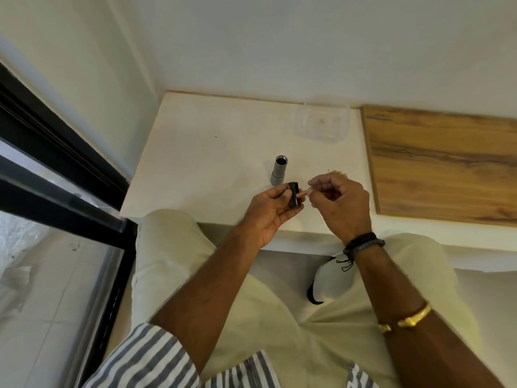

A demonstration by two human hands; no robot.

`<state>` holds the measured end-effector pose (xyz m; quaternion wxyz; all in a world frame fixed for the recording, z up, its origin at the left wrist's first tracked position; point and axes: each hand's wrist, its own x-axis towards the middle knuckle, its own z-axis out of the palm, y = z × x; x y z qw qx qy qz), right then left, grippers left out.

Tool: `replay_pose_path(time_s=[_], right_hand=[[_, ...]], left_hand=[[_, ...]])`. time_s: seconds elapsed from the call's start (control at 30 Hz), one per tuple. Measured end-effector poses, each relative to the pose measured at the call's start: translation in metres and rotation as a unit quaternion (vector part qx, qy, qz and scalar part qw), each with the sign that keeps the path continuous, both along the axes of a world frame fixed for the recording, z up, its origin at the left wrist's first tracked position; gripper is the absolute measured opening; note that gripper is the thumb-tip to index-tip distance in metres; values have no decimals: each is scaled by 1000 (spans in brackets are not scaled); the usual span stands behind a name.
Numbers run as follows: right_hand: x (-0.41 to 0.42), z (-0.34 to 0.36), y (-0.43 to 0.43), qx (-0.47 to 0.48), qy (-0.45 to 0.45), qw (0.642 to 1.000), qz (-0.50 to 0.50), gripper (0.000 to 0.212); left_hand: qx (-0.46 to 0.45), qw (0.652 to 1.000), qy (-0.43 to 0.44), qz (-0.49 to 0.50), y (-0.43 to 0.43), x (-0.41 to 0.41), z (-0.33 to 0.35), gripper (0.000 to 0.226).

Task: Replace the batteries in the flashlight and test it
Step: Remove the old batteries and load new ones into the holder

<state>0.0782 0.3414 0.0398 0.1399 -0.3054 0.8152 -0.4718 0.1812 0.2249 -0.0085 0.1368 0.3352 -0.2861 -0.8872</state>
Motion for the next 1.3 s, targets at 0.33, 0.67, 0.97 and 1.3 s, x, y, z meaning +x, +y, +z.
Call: replay_pose_path(time_s=[0.33,0.67,0.97,1.3], right_hand=[[2,-4,2,-1,-4,1000,-26,11],[4,-17,-3,1,-18,1000,-4,16],[16,-19,-4,-6,52,999,4,20],[25,-25,-11,4,71,997,4,20]], left_hand=[[-62,997,-26,-24,3,4,0,27],[-112,992,-51,-5,9,2,-1,24],[-95,994,-45,19,10,2,-1,24],[-75,996,-37,31,0,4,0,18]])
